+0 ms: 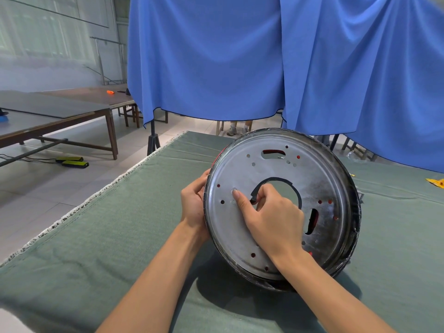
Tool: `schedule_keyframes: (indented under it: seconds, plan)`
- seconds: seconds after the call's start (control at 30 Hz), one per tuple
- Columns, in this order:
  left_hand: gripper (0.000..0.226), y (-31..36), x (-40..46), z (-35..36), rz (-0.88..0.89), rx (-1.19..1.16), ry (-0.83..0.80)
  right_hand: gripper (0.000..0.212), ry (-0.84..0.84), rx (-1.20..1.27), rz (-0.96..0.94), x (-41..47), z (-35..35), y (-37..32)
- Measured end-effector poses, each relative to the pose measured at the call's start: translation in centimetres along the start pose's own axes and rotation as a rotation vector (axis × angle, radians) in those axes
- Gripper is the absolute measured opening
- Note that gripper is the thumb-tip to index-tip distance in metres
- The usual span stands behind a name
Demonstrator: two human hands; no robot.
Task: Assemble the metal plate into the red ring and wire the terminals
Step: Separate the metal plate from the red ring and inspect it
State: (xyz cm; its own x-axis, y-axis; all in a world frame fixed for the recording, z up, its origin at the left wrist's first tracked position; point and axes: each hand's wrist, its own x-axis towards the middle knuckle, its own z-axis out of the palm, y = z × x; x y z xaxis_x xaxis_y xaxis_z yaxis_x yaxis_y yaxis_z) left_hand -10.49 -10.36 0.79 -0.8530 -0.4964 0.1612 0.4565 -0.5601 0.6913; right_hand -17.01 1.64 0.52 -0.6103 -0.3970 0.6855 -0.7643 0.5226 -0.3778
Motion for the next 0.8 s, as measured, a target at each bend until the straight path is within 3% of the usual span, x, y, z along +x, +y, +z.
schedule_keyframes:
  seconds: [0.13, 0.27, 0.5, 0.63, 0.73, 0.8]
  plan:
    - [0.020, -0.04, 0.03, 0.07, 0.021, 0.002, 0.018, 0.052, 0.005, 0.011, -0.004, 0.01, -0.01, -0.01]
    - [0.043, -0.25, 0.23, -0.12, 0.035, 0.010, 0.048, 0.051, 0.011, 0.025, 0.007, 0.10, -0.05, 0.03]
    - [0.052, -0.22, 0.26, -0.10, 0.044, 0.015, 0.037, 0.052, 0.014, 0.023, -0.001, 0.09, -0.11, -0.06]
    - [0.051, -0.21, 0.11, -0.09, 0.050, 0.032, 0.044, 0.051, 0.022, 0.031, -0.008, 0.04, -0.07, -0.04]
    - [0.031, 0.02, -0.12, 0.17, 0.047, 0.035, 0.046, 0.053, 0.019, 0.024, 0.000, 0.06, 0.06, 0.02]
    - [0.030, 0.38, -0.35, 0.47, 0.037, 0.034, 0.057, 0.054, 0.017, 0.019, 0.003, 0.08, 0.10, 0.07]
